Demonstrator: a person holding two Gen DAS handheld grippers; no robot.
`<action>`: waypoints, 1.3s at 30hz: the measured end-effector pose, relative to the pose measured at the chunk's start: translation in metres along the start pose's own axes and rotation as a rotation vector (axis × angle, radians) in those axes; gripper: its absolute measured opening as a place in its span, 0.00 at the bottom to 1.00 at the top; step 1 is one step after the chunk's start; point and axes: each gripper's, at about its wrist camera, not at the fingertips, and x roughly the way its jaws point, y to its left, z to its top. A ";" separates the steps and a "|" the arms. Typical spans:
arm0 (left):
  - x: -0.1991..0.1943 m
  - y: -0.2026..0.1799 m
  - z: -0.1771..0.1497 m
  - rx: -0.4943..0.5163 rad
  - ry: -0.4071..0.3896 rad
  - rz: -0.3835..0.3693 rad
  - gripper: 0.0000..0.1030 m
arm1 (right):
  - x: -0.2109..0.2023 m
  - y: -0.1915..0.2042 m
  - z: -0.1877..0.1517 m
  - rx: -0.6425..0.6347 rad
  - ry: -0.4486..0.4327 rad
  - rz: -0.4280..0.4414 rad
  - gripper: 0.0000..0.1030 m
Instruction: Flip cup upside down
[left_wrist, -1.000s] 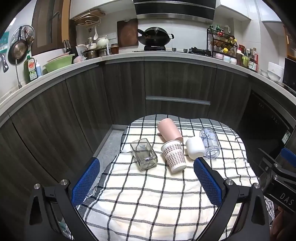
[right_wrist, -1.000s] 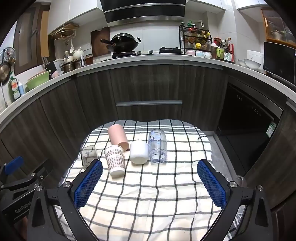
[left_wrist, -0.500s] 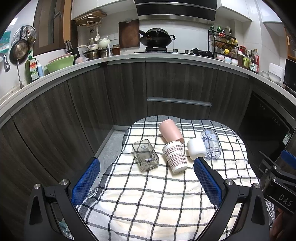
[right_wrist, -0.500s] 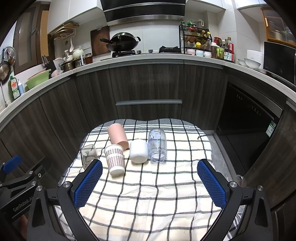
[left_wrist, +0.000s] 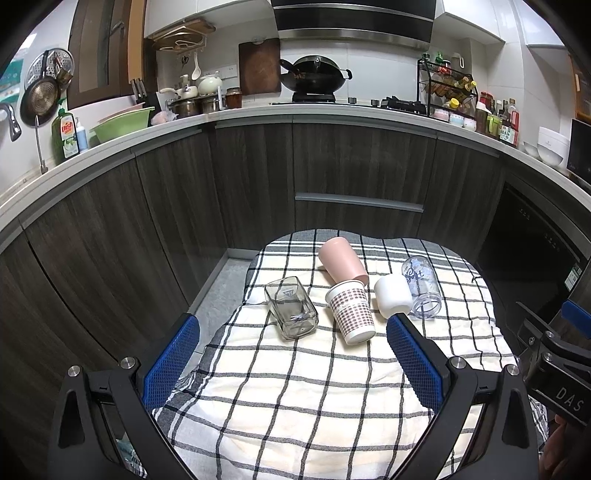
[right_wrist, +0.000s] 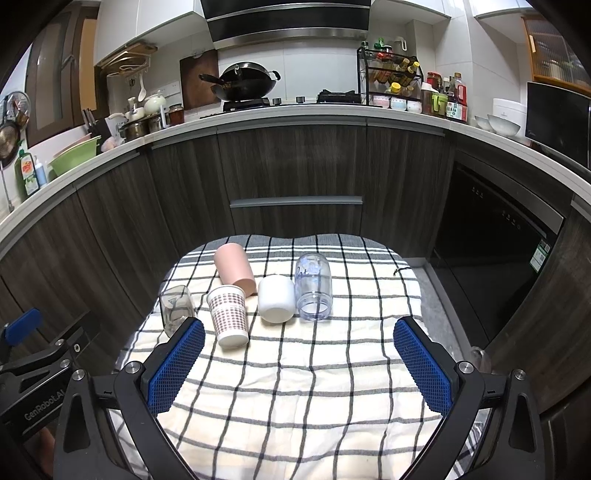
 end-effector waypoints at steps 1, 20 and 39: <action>0.000 0.000 0.000 0.000 0.001 -0.002 1.00 | 0.000 0.000 0.000 0.000 -0.001 0.000 1.00; 0.003 0.000 -0.003 -0.002 0.008 -0.001 1.00 | 0.000 0.000 0.000 0.000 0.001 0.000 1.00; 0.006 -0.002 -0.006 0.001 0.017 -0.003 1.00 | 0.007 -0.003 -0.006 0.010 0.017 -0.004 0.99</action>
